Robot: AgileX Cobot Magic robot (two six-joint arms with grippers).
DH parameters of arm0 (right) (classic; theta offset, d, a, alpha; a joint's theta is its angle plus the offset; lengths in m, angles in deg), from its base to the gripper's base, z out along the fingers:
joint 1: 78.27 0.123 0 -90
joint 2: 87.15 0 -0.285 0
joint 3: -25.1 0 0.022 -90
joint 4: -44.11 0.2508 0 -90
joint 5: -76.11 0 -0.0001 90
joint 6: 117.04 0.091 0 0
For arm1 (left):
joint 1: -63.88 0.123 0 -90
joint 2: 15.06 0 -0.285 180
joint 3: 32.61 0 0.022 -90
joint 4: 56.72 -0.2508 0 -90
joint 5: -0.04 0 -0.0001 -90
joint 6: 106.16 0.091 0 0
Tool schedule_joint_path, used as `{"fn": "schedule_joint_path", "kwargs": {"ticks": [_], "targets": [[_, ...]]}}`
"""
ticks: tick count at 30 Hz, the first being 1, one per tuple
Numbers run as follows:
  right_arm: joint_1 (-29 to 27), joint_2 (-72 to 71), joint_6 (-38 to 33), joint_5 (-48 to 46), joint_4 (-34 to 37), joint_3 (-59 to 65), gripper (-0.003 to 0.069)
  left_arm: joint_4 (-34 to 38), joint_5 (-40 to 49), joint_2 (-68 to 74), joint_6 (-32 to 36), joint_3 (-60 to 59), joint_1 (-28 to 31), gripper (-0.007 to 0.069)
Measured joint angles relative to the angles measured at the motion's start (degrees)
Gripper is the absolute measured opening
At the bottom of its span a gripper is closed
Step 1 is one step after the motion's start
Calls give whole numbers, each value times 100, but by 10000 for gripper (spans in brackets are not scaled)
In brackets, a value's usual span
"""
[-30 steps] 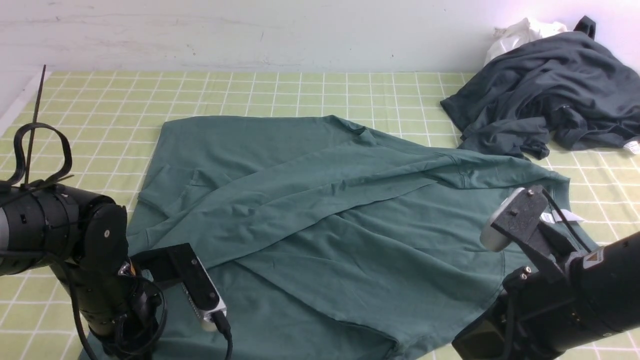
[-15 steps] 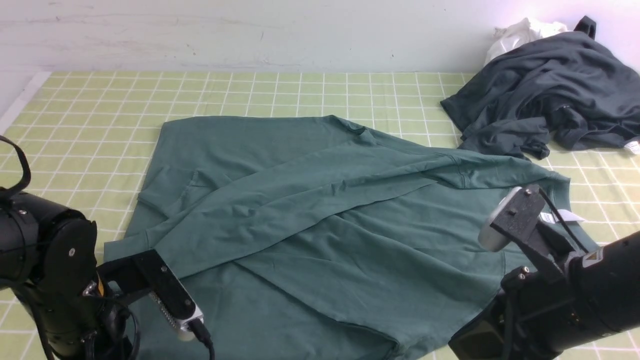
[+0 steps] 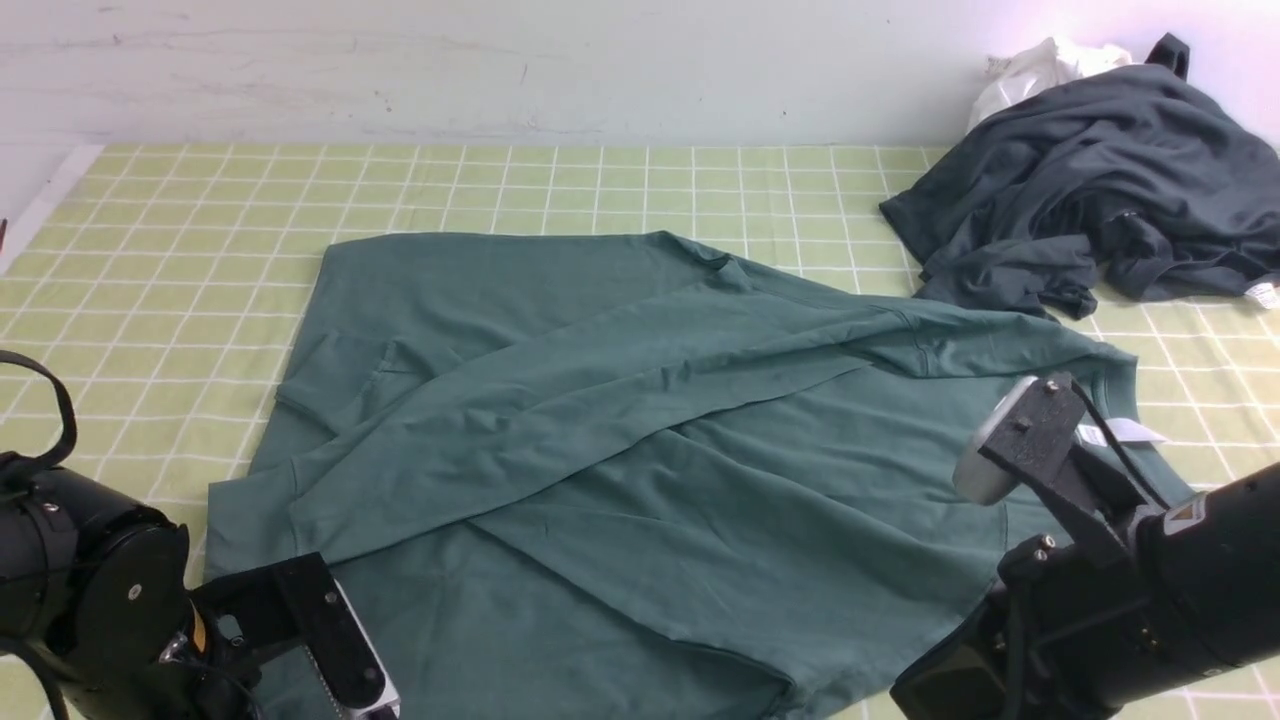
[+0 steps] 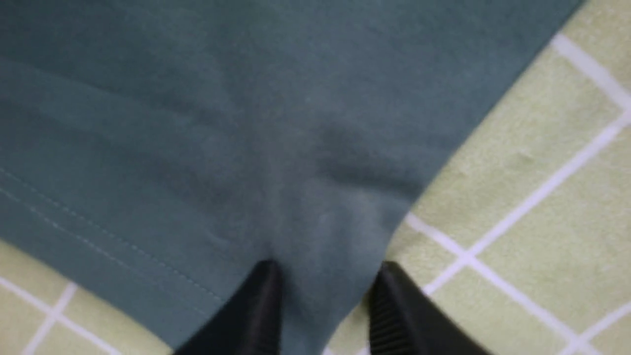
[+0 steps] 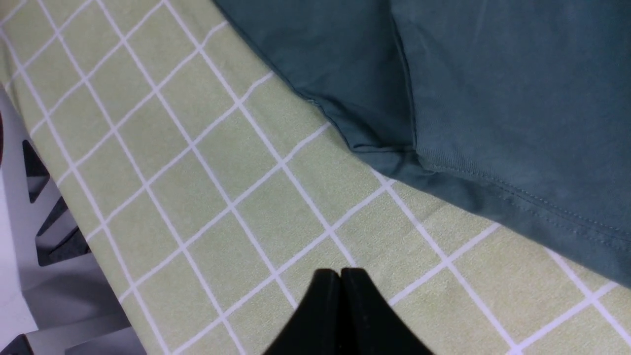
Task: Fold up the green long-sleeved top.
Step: Use both arms simultaneously to clamp the lower edge of the clothing fabric
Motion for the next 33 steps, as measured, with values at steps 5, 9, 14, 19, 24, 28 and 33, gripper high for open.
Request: {"fn": "schedule_joint_path", "kwargs": {"ticks": [5,9,14,19,24,28,33], "targets": [[0,0,-121,0,12,0,-10,-112,-50,-156,-432,10,6,28],[0,0,-166,0,12,0,-10,64,52,-548,-484,152,6,-1],[0,-7,-348,-62,62,0,-10,153,274,-881,-479,177,6,-1],[0,-329,-920,-56,49,0,-10,176,419,-1184,-837,177,6,-2],[0,-632,-1934,941,-341,0,-8,176,419,-1386,-1625,177,6,-3],[-12,-283,-1993,1523,-1253,0,34,176,419,-1385,-1866,177,6,-3],[-55,539,-1403,1577,-2794,0,153,213,409,-1385,-1910,184,6,-3]]}}
